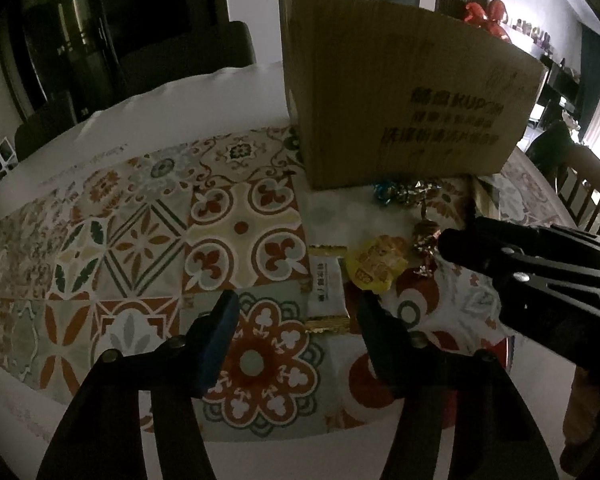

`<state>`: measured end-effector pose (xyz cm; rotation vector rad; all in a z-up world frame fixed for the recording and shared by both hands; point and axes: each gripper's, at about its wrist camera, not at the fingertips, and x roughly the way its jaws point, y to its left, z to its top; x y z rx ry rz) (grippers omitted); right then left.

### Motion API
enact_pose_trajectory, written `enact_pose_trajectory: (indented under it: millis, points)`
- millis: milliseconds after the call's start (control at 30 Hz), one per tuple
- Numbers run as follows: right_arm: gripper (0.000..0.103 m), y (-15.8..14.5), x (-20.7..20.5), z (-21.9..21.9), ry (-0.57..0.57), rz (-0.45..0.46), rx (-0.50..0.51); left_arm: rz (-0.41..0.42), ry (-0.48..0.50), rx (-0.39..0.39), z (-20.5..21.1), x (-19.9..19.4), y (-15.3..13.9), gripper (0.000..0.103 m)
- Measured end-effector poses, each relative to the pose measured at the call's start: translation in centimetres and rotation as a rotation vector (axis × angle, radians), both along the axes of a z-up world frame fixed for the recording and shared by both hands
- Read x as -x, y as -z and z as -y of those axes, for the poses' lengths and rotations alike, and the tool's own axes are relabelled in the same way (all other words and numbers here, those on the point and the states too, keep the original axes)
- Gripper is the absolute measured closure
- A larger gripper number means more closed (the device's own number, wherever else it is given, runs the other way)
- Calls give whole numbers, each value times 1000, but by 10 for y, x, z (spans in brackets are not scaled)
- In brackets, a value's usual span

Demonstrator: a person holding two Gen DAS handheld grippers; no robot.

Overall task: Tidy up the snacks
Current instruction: 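Grasp the white bar packet with the left tool while the right tool grasps a gold foil candy, then carry the white bar packet with the left tool while the right tool carries the candy into the box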

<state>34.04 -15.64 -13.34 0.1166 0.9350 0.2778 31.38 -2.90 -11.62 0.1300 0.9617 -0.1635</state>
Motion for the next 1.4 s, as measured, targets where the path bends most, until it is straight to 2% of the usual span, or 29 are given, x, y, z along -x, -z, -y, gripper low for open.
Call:
enact_pose_trajectory:
  millis: [700,767,900,1167,1400]
  points:
    - [66,17,-22,-9,4,-33,23,-51,-21,34,7,-29,22,61]
    - [66,19,-23,-10,5,-37,28,-52,-22,42,8,-30,22,66]
    - [73,22,-24,-13,2,-39,48,-53,-19,46,9,-32,21,83]
    - [76,21,-22,-14,4,-31,61,-44,-20,37,8,-30,20,84]
    - [76,9,-15,-11,1,-7,47,2,-16,27,7,-19,1,84]
